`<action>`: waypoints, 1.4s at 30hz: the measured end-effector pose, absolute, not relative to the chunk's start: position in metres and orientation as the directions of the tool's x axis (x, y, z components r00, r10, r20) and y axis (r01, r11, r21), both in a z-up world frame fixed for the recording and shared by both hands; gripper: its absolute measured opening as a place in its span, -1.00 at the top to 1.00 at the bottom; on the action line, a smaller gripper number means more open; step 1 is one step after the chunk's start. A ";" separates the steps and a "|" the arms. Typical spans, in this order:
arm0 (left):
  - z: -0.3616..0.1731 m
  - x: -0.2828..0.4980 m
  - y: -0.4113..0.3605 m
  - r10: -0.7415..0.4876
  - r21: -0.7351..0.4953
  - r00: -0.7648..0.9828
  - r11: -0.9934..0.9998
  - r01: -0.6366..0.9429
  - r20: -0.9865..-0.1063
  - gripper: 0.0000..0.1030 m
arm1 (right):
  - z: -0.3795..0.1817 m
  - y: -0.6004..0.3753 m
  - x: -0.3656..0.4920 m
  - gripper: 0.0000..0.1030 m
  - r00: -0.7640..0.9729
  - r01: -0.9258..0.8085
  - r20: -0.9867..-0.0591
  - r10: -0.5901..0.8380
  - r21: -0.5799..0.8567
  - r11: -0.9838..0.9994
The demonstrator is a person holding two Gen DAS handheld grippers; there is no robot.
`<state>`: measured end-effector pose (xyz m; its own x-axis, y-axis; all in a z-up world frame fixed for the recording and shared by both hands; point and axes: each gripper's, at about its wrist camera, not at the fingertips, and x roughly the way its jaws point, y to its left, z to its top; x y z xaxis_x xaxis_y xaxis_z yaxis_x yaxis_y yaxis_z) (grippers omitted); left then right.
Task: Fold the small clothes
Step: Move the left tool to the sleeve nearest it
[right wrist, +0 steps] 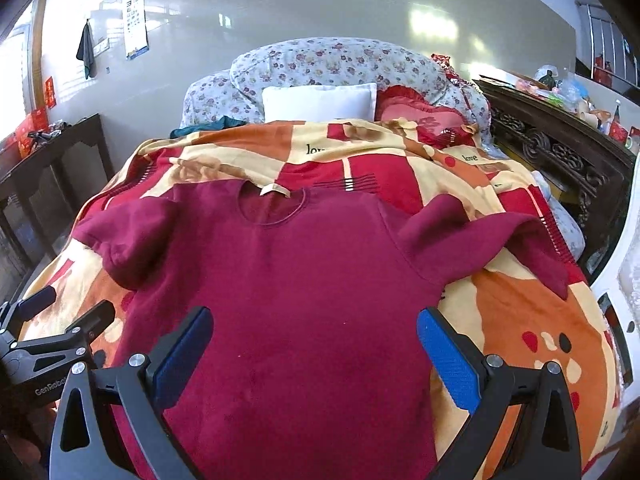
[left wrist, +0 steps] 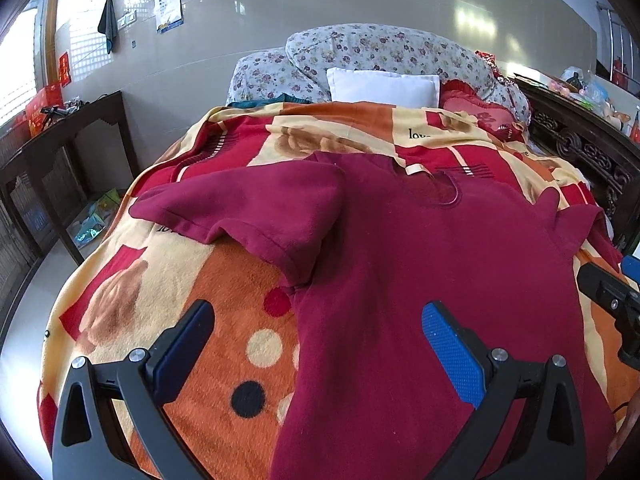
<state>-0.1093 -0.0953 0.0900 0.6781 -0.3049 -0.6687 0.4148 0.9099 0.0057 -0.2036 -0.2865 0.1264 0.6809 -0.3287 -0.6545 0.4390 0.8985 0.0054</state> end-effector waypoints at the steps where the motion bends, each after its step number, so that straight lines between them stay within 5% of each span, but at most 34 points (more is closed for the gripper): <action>1: 0.090 -0.109 -0.096 -0.306 0.004 0.677 0.909 0.416 -0.669 -1.00 | 0.126 -0.287 -0.203 -1.00 0.683 0.435 -0.656 -0.321 0.012 0.900; 42: 0.071 -0.075 -0.097 -0.279 -0.025 0.646 0.928 0.373 -0.711 -1.00 | 0.086 -0.274 -0.150 -1.00 0.633 0.391 -0.726 -0.267 0.003 0.920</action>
<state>-0.0755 -0.0971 0.0712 0.6457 -0.2790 -0.7108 0.3730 0.9275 -0.0252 -0.1505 -0.2740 0.0855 0.6335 -0.2667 -0.7263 0.3909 0.9204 0.0029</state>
